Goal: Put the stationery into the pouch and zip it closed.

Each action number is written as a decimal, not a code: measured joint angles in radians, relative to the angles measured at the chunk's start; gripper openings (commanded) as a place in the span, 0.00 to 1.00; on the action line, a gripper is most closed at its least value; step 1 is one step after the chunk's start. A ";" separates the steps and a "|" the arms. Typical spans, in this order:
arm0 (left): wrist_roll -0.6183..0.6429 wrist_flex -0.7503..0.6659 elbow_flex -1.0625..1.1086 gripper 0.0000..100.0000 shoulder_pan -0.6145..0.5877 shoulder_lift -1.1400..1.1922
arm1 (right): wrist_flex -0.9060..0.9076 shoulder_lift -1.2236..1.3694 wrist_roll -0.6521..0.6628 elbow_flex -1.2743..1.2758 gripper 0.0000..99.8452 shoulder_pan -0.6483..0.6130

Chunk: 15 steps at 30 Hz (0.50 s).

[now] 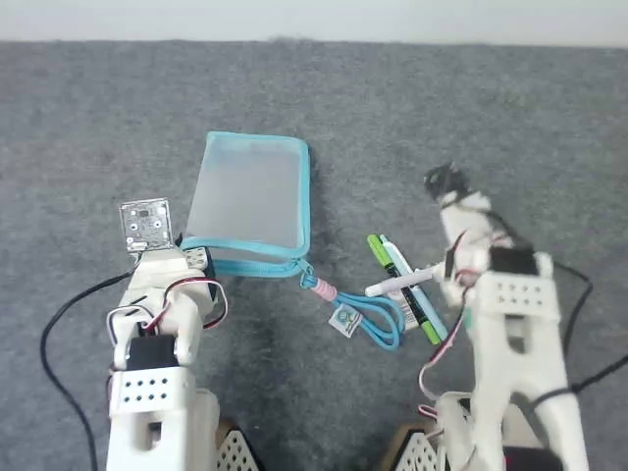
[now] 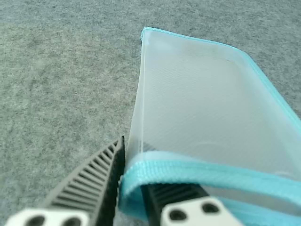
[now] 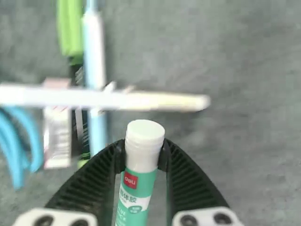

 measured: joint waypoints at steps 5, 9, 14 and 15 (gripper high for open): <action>0.000 0.000 0.000 0.01 0.000 0.000 | 0.006 0.238 0.000 -0.163 0.01 0.025; 0.000 0.000 0.000 0.01 0.000 0.000 | -0.017 0.354 0.000 -0.193 0.08 0.072; 0.000 0.000 0.000 0.01 0.000 0.000 | -0.023 0.407 0.002 -0.196 0.16 0.115; 0.000 0.000 0.000 0.01 0.000 0.000 | -0.015 0.408 0.002 -0.196 0.16 0.123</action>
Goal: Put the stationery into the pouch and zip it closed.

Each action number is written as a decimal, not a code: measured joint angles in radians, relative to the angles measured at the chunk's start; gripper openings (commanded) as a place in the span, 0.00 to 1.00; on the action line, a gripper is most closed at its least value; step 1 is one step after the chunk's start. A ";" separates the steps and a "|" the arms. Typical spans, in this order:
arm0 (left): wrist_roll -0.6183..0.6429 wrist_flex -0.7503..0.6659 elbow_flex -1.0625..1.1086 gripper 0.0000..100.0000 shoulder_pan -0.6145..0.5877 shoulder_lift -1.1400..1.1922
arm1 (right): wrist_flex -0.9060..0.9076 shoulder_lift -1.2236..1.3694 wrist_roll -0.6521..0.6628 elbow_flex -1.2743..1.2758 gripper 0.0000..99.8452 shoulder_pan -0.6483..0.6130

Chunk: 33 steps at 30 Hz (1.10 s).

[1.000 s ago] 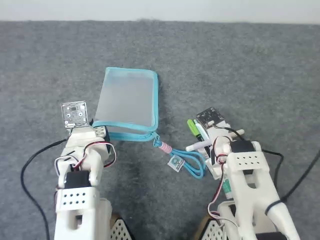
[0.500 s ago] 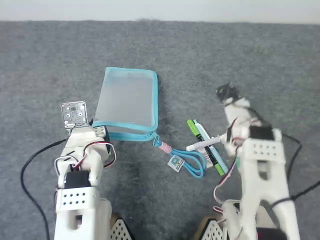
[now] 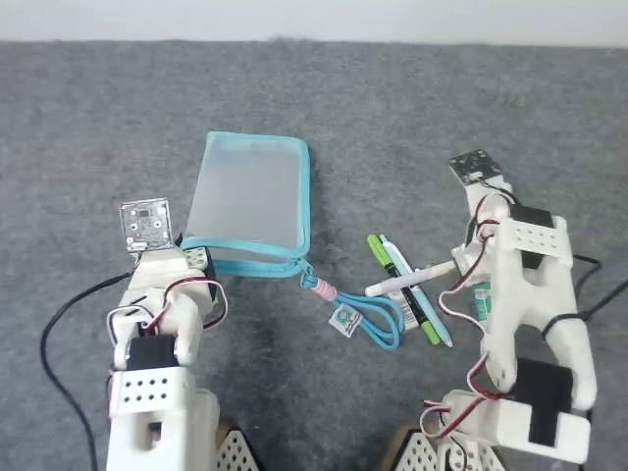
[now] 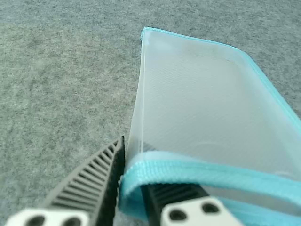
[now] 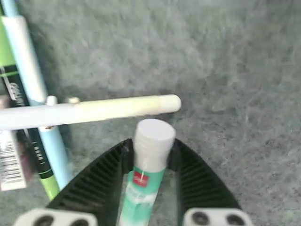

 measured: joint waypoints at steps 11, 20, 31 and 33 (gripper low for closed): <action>0.000 0.000 0.000 0.01 0.000 0.000 | 0.114 -0.192 0.028 0.124 0.16 0.041; 0.000 0.000 0.000 0.01 0.000 0.000 | -0.044 -0.292 0.038 0.350 0.16 0.023; 0.000 0.000 0.000 0.01 0.000 0.000 | -0.052 0.043 0.037 0.169 0.00 0.092; 0.000 0.000 0.000 0.01 0.000 0.000 | -0.046 0.046 0.037 0.160 0.01 0.100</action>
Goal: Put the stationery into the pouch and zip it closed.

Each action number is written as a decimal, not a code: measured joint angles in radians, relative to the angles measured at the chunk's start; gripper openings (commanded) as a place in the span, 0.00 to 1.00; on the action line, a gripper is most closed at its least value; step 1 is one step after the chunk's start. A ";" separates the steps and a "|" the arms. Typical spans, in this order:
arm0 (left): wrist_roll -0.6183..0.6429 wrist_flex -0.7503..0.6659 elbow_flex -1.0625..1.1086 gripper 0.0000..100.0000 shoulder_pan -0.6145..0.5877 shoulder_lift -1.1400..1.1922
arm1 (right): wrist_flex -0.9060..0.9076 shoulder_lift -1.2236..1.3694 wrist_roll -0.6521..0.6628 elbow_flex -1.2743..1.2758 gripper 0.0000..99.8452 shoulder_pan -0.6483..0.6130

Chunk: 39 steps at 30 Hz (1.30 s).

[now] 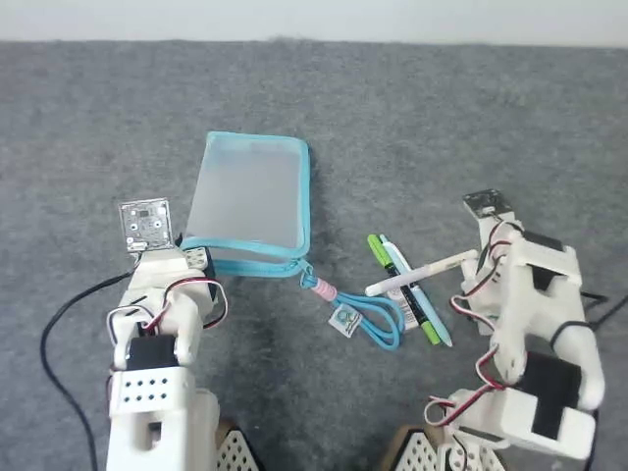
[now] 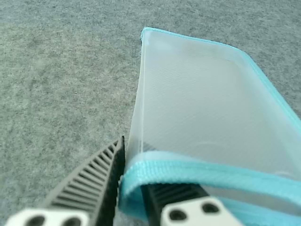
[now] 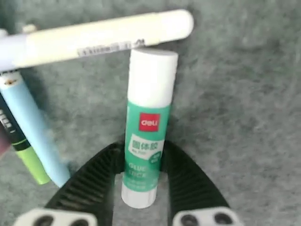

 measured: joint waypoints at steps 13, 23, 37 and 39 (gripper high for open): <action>0.002 -0.068 0.020 0.01 0.124 0.002 | 0.315 -0.428 0.000 -0.008 0.01 -0.224; 0.063 -0.097 0.020 0.01 0.222 0.002 | 0.520 -0.749 -0.048 -0.084 0.01 -0.620; 0.063 -0.098 0.021 0.01 0.245 0.002 | 0.578 -0.244 -0.153 -0.462 0.01 -0.842; 0.063 -0.098 0.021 0.01 0.245 0.002 | 0.578 -0.187 -0.164 -0.499 0.01 -0.858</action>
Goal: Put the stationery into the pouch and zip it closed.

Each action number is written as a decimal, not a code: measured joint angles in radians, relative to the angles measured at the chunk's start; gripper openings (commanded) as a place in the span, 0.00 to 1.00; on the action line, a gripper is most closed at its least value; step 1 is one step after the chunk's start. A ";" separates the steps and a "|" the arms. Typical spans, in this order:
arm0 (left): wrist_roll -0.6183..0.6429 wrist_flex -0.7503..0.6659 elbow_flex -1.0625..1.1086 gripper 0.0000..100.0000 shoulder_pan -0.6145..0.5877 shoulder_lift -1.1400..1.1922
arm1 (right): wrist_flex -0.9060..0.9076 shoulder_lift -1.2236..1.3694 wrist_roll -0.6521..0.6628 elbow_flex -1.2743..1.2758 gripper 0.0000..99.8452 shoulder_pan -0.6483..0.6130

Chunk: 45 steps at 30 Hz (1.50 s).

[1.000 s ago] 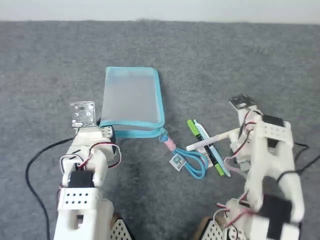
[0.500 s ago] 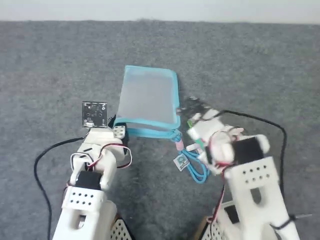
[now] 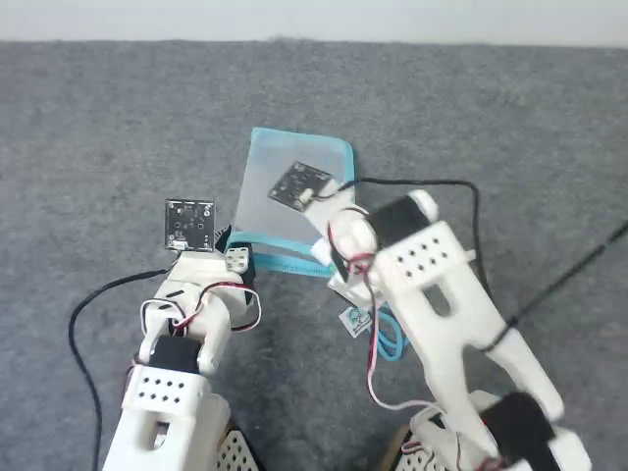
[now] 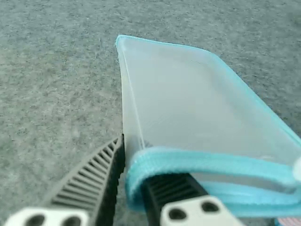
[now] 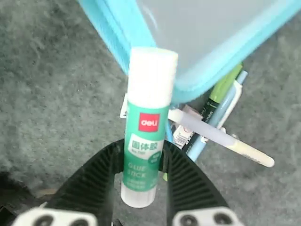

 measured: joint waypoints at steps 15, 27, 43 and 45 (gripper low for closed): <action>0.000 0.000 0.000 0.01 -0.002 0.000 | 0.083 0.141 -0.055 -0.186 0.01 -0.095; 0.000 0.000 0.000 0.01 -0.037 0.000 | -0.012 0.023 -0.029 0.018 0.01 -0.164; -0.043 0.000 -0.002 0.01 0.044 0.000 | 0.176 0.537 -0.221 -0.649 0.08 0.006; -0.041 0.000 -0.002 0.01 0.043 0.000 | 0.178 0.557 -0.229 -0.729 0.17 0.012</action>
